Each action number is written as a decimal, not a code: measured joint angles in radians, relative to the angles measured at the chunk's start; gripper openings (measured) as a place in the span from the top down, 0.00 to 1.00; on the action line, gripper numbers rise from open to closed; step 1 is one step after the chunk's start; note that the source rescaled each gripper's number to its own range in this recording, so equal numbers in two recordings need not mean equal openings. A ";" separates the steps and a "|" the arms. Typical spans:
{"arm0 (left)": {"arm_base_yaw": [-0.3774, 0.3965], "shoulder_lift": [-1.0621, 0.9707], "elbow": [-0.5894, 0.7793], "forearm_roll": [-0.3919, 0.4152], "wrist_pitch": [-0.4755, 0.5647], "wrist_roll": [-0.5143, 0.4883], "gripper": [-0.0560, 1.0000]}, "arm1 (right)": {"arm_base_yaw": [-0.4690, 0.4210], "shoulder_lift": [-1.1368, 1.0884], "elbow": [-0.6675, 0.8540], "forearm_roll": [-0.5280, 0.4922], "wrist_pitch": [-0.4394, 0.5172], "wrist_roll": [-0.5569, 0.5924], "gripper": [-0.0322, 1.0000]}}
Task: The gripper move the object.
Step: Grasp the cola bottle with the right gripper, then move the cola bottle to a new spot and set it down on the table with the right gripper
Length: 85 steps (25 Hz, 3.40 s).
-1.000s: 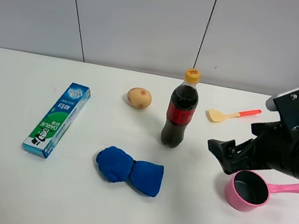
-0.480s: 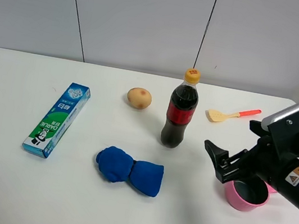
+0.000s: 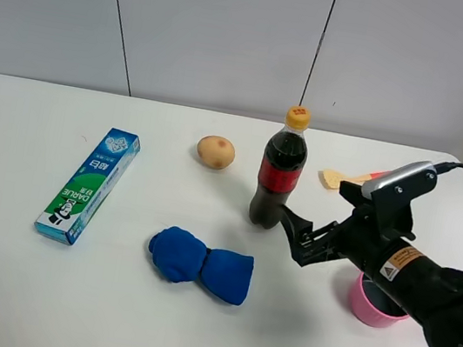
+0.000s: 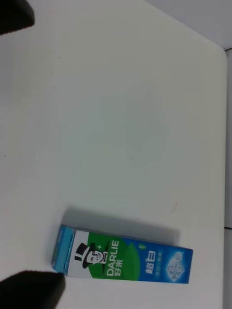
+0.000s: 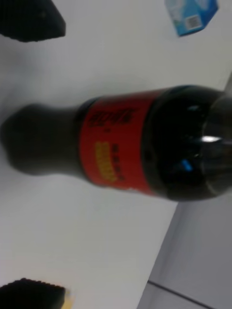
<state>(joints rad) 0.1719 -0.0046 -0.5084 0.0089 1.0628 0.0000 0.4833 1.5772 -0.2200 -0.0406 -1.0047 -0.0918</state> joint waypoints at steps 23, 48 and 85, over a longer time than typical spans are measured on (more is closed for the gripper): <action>0.000 0.000 0.000 0.000 0.000 0.000 0.00 | 0.000 0.167 -0.125 -0.059 -0.186 -0.001 0.00; 0.000 0.000 0.000 0.000 0.000 0.000 0.00 | 0.000 0.352 -0.246 -0.100 -0.204 0.007 0.02; 0.000 0.000 0.000 0.000 0.000 0.000 0.00 | 0.000 0.089 -0.242 -0.094 0.063 0.042 0.96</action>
<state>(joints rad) 0.1719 -0.0046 -0.5084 0.0091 1.0628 0.0000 0.4833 1.6664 -0.4624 -0.1345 -0.9414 -0.0503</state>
